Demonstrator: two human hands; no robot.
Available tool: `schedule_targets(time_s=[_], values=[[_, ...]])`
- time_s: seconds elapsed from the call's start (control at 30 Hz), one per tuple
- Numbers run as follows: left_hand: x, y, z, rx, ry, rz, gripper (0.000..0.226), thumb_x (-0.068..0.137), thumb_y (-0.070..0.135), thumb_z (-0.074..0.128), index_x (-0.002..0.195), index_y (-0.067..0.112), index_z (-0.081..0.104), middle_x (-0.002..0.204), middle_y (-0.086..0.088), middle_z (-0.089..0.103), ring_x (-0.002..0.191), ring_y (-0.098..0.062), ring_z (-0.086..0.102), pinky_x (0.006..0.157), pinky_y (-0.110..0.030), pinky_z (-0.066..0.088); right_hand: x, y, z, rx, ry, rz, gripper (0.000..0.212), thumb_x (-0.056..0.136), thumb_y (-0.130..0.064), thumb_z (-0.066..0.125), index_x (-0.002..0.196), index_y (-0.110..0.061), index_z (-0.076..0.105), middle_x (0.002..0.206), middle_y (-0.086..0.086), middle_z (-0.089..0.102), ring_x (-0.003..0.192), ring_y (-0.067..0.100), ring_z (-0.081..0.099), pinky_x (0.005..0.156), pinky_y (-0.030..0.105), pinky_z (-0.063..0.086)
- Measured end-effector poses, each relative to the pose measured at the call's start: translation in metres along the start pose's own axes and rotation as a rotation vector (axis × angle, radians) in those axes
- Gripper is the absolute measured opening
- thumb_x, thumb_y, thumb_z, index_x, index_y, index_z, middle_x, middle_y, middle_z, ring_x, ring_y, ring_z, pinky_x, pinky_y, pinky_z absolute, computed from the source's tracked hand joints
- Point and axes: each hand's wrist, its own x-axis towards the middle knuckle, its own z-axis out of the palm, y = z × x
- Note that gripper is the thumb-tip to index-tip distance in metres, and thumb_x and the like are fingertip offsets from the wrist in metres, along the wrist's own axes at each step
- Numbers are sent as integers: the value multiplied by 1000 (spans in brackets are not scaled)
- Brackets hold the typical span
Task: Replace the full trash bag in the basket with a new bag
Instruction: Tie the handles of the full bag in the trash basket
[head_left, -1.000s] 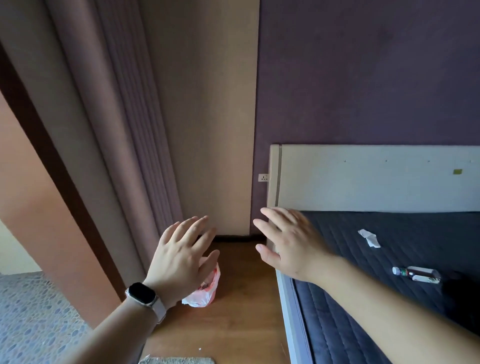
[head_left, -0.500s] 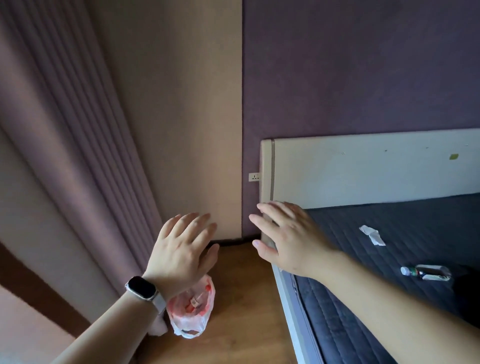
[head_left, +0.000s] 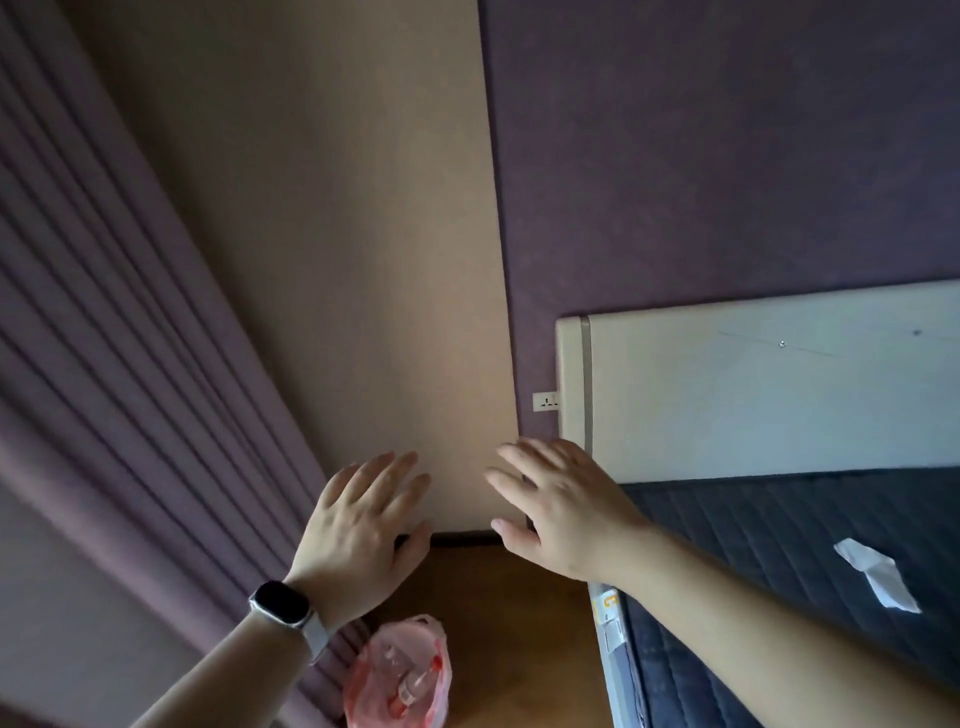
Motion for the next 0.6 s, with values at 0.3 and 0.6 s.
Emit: schedule_targets(time_s=[0.3, 0.6], values=[[42, -36, 29, 101, -116, -139, 48, 90, 47, 49, 124, 16, 62, 133, -6, 60, 121, -30, 57, 96, -46, 45, 84, 62, 43, 73, -43, -169, 50, 96, -50, 41, 133, -18, 52, 138, 10, 51, 128, 28, 45, 108, 45, 36], [61, -133, 88, 133, -180, -261, 48, 91, 45, 44, 126, 16, 60, 132, -8, 60, 121, -30, 56, 97, -48, 44, 213, 76, 114, 153, -91, -227, 51, 96, -51, 41, 133, -19, 52, 141, 8, 50, 129, 28, 44, 106, 46, 38]])
